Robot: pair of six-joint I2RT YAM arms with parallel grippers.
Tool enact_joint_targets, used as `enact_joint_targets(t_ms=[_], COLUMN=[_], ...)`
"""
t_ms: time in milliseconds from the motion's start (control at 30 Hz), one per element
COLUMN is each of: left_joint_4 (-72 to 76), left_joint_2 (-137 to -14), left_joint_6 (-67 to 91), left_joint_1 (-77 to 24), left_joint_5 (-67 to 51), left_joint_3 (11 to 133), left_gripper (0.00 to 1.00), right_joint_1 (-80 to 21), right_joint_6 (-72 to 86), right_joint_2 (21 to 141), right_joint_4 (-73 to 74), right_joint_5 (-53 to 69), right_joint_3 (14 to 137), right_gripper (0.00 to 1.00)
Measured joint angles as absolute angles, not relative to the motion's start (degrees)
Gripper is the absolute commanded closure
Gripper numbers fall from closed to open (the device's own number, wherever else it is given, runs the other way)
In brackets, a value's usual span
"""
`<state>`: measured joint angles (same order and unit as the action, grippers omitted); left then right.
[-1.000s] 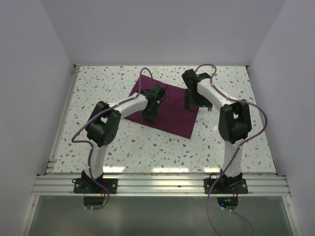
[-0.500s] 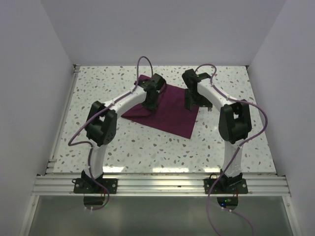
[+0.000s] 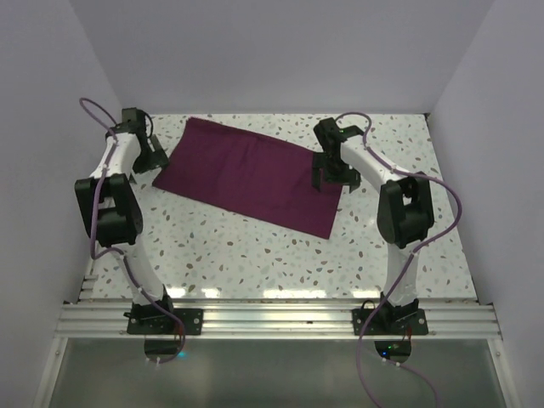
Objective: Open and lay out the surgical kit
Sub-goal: Open the surgical kit at the center of the board.
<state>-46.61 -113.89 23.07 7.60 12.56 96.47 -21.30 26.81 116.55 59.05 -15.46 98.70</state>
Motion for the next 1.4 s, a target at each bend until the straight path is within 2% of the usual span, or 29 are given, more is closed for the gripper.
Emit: enact_joint_targets(t_ms=[67,200,367,800,1100,1200,1233,1300,1400], left_joint_4=[-46.96,-46.89,-46.85,-46.74,-48.01,-48.18,-48.16,-48.16,-48.21], left_joint_2=[-113.58,-113.14,-110.08,-100.84,-99.31,-98.52,-98.32,-98.13,-98.13], left_joint_6=[23.83,24.45,24.43,24.45,24.43,24.43,24.43,24.43,24.43], left_joint_1=[9.78,7.18,4.49,2.72,1.74,1.74,1.74,1.74,1.74], left_joint_5=[12.64,10.79,8.67,8.32,9.98,10.87,11.09,11.25,11.2], left_joint_3=[93.62,89.19,85.27,78.04,75.2,75.09,75.09,75.09,75.09], left_gripper=[0.0,0.0,0.01,0.05,0.05,0.05,0.05,0.06,0.06], right_joint_1=[-21.3,-20.91,-18.33,-12.32,-12.01,-11.53,-11.38,-11.16,-11.03], right_joint_6=[26.81,27.46,29.63,32.47,33.12,33.28,33.34,33.45,33.47], right_joint_2=[116.95,118.65,122.21,141.67,145.88,145.88,145.88,145.86,145.75], right_joint_4=[59.11,57.74,54.92,54.83,55.33,55.4,55.42,55.33,55.09], right_joint_5=[-15.22,-15.07,-13.98,-14.13,-14.22,-14.31,-14.39,-14.44,-14.35], right_joint_3=[99.31,102.15,107.44,129.32,134.63,134.52,134.39,133.97,133.73], right_gripper=[0.01,0.02,0.11,0.28,0.53,0.72,0.86,1.0,1.0])
